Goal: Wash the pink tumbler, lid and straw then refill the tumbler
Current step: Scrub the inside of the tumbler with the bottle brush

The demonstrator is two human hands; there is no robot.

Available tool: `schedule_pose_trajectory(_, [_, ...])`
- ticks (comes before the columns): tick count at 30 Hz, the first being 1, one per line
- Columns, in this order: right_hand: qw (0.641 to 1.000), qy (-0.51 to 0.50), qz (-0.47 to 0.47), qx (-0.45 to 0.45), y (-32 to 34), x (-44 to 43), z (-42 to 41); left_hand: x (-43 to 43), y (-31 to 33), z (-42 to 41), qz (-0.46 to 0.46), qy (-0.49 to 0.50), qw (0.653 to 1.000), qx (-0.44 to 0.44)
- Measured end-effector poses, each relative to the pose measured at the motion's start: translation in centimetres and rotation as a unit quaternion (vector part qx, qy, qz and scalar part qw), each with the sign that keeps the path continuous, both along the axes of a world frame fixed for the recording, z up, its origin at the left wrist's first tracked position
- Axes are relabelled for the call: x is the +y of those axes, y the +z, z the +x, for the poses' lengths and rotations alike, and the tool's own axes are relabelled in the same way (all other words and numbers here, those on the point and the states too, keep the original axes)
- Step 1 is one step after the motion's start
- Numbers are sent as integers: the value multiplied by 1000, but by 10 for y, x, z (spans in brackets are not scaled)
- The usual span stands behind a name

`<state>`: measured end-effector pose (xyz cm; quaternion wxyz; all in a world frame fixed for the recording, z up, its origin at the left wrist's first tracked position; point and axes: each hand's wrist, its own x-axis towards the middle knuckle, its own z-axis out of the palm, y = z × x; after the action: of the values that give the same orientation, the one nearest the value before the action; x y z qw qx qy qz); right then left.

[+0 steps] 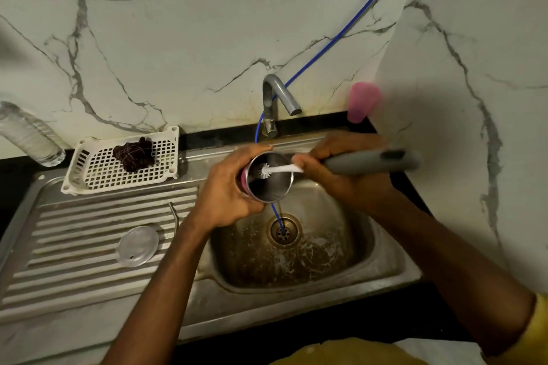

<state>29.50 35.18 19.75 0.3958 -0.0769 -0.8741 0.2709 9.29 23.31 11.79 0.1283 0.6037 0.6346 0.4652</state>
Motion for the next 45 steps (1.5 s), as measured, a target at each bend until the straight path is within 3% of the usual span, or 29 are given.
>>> schedule_pose_trajectory(3, [994,16,106,37,-20,-13,-2,2,-4,-10,18,24,1000,7])
schedule_pose_trajectory(6, [995,15,86,54,-33,-31,5,1,-6,-18,47,52,998,0])
schedule_pose_trajectory(10, [996,-8,-55,72,-43,-51,5,0,-7,-17,83,74,994,0])
schedule_pose_trajectory(13, [976,-4,-187,112,-44,-44,-2,-1,-7,-17,99,72,992,5])
schedule_pose_trajectory(15, [984,-17,-140,109,-39,-34,1,0,-9,-19,102,67,992,21])
schedule_pose_trajectory(17, [997,16,-15,74,-33,-25,8,2,-11,-19,101,61,993,17])
schedule_pose_trajectory(20, [989,18,146,-26,-30,-30,7,5,-7,-15,109,61,992,1])
schedule_pose_trajectory(22, [985,-6,170,-42,-34,-46,4,8,-4,-10,130,81,988,-6])
schedule_pose_trajectory(28, [998,4,-18,62,-43,-71,-15,11,-16,-2,127,79,989,17])
schedule_pose_trajectory(34, [968,22,-215,127,-41,-69,-23,12,-12,4,122,62,990,16])
schedule_pose_trajectory(37, [951,22,-256,175,-35,-62,-25,17,-7,7,127,50,990,38])
schedule_pose_trajectory(45, [959,-18,-212,187,-23,-22,-10,27,-2,11,88,41,993,73])
